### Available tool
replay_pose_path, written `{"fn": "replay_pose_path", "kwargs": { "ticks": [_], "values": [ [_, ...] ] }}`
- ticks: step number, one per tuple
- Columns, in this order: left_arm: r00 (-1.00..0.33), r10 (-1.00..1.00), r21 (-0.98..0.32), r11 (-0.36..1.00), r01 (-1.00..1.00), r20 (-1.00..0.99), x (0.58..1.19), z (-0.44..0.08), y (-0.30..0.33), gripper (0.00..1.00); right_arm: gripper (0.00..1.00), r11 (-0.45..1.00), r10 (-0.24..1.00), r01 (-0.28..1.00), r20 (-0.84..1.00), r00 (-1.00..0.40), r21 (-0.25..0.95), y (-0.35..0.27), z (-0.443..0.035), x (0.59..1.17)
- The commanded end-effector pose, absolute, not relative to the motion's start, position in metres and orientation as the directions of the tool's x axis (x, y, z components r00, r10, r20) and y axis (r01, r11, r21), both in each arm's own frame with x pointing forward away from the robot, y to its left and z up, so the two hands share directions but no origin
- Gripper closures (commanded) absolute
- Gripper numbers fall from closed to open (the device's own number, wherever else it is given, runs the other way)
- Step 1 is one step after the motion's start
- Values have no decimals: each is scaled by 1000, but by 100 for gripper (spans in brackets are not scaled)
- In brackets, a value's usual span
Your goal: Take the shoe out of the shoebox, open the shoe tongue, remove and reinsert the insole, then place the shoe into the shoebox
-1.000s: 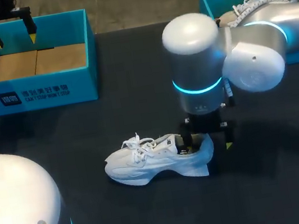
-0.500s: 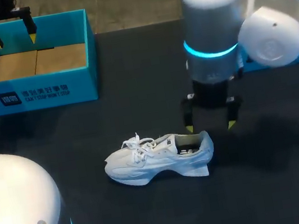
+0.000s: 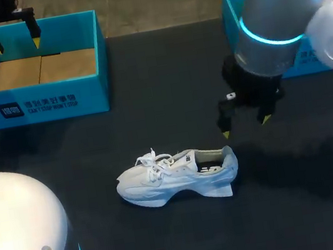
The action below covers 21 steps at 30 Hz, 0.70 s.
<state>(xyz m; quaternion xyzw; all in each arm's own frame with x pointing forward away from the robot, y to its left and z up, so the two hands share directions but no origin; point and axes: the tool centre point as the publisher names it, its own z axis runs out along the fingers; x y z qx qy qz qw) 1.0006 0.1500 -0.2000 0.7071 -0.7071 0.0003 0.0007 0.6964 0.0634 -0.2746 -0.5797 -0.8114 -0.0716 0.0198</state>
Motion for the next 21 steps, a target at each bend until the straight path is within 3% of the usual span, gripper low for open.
{"fn": "replay_pose_path", "kwargs": {
  "ticks": [1,11,14,17,21],
  "values": [
    [0,-1000,1,0,-1000,0,1000,-200,150,0,0,479,768,840,340,-542,256,49,-278,688],
    [0,-1000,1,0,-1000,0,1000,-200,150,0,0,479,768,840,340,-542,256,49,-278,688],
    [0,-1000,1,0,-1000,0,1000,-200,150,0,0,532,629,735,386,-675,421,38,-276,690],
    [0,-1000,1,0,-1000,0,1000,-200,150,0,0,529,618,718,375,-691,452,21,-279,694],
    [0,-1000,1,0,-1000,0,1000,-200,150,0,0,526,512,620,365,-778,583,3,-283,696]
  ]
}}
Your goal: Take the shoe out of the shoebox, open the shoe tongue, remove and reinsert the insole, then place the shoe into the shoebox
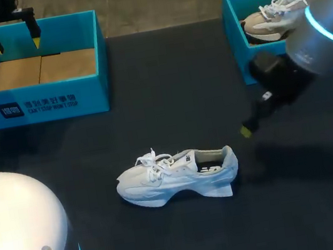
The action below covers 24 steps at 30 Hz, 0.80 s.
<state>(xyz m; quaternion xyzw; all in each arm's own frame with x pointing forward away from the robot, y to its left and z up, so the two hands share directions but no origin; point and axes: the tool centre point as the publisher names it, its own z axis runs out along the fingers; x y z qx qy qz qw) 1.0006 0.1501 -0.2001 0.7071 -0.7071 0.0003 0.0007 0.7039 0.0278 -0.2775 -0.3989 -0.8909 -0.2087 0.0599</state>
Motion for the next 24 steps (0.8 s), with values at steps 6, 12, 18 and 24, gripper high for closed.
{"fn": "replay_pose_path", "kwargs": {
  "ticks": [6,12,18,24],
  "values": [
    [0,-1000,1,0,-1000,0,1000,-200,150,0,0,522,459,595,386,-800,611,-2,-305,703],
    [0,-1000,1,0,-1000,0,1000,-200,150,0,0,522,459,595,386,-800,611,-2,-305,703],
    [0,-1000,1,0,-1000,0,1000,-200,150,0,0,522,459,595,386,-800,611,-2,-305,703],
    [0,-1000,1,0,-1000,0,1000,-200,150,0,0,540,434,503,289,-853,675,4,-306,694]
  ]
}}
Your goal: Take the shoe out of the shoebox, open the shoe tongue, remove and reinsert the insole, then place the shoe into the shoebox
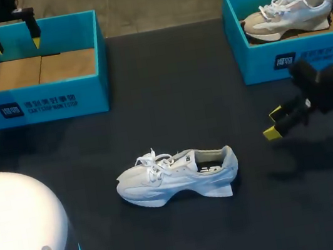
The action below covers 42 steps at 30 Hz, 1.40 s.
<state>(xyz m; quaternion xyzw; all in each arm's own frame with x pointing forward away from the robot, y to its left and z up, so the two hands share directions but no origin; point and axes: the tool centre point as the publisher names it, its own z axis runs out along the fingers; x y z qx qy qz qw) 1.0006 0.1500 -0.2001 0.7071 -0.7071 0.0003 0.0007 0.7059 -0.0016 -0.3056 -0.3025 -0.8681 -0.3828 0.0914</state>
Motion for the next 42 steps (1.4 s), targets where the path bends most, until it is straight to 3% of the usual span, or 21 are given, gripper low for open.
{"fn": "replay_pose_path", "kwargs": {
  "ticks": [1,5,12,28,35,42],
  "values": [
    [0,-1000,1,0,-1000,0,1000,-200,150,0,0,543,421,460,247,-873,703,4,-308,691],
    [0,-1000,1,0,-1000,0,1000,-200,150,0,0,503,378,339,150,-913,795,2,-319,679],
    [0,-1000,1,0,-1000,0,1000,-200,150,0,0,493,320,202,39,-946,847,5,-338,668],
    [0,-1000,1,0,-1000,0,1000,-200,150,0,0,523,277,186,41,-960,832,16,-349,673],
    [0,-1000,1,0,-1000,0,1000,-200,150,0,0,440,217,128,33,-976,889,7,-370,678],
    [0,-1000,1,0,-1000,0,1000,-200,150,0,0,380,234,122,32,-972,917,-8,-389,682]
  ]
}}
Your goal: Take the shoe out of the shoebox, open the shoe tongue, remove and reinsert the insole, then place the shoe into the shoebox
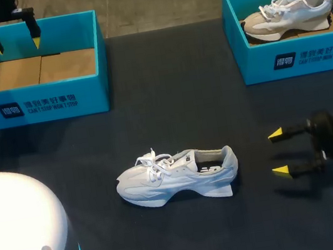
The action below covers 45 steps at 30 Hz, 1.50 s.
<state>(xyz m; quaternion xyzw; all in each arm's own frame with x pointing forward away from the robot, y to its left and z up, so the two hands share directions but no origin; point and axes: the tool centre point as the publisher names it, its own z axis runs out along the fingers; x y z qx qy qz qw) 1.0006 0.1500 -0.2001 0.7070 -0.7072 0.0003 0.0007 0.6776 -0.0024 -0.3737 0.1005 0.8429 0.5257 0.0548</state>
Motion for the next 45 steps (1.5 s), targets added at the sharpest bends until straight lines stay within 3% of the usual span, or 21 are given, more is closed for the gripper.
{"fn": "replay_pose_path", "kwargs": {
  "ticks": [1,14,45],
  "values": [
    [0,-1000,1,0,-1000,0,1000,-200,150,0,0,375,238,128,38,-971,918,-8,-391,683],
    [0,-1000,1,0,-1000,0,1000,-200,150,0,0,363,246,184,96,-964,914,16,-404,685],
    [0,-1000,1,0,-1000,0,1000,-200,150,0,0,306,235,173,102,-967,936,109,-411,674]
  ]
}}
